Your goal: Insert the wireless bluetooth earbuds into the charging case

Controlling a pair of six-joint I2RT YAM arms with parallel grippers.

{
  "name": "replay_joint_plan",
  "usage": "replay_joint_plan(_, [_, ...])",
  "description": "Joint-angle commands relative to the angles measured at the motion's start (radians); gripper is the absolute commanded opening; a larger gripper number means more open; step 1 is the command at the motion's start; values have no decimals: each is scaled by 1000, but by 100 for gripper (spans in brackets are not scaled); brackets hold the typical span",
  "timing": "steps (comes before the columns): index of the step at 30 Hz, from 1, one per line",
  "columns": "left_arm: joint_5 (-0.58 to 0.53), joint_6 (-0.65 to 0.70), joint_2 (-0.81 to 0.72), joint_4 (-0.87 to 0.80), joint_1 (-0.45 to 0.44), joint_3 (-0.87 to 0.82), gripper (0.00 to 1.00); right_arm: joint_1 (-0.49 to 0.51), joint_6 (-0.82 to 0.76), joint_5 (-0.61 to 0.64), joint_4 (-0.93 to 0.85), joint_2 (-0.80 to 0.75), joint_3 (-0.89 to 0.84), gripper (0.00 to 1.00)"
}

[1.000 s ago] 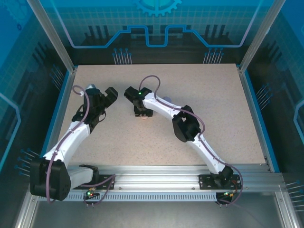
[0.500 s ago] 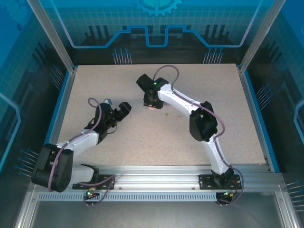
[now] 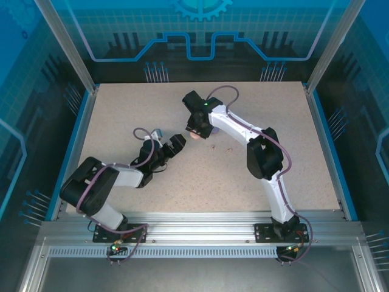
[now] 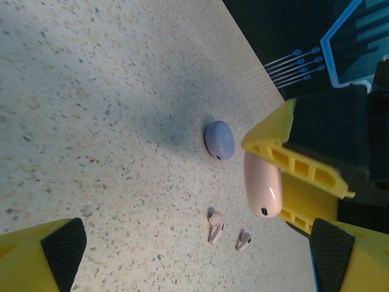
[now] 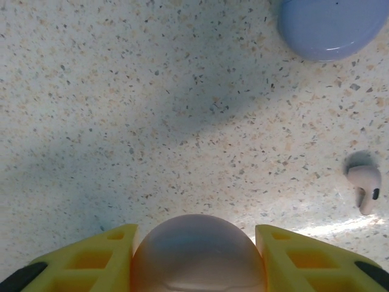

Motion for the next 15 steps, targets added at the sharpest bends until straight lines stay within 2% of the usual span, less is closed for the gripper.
replay_joint_plan(1, [-26,-17,56,153,-20,-2,99,-11,57,-47,19,-3,0,41])
replay_joint_plan(15, [-56,-69,222,276,-42,44,81,-11,101,-95,52,8,-42,41])
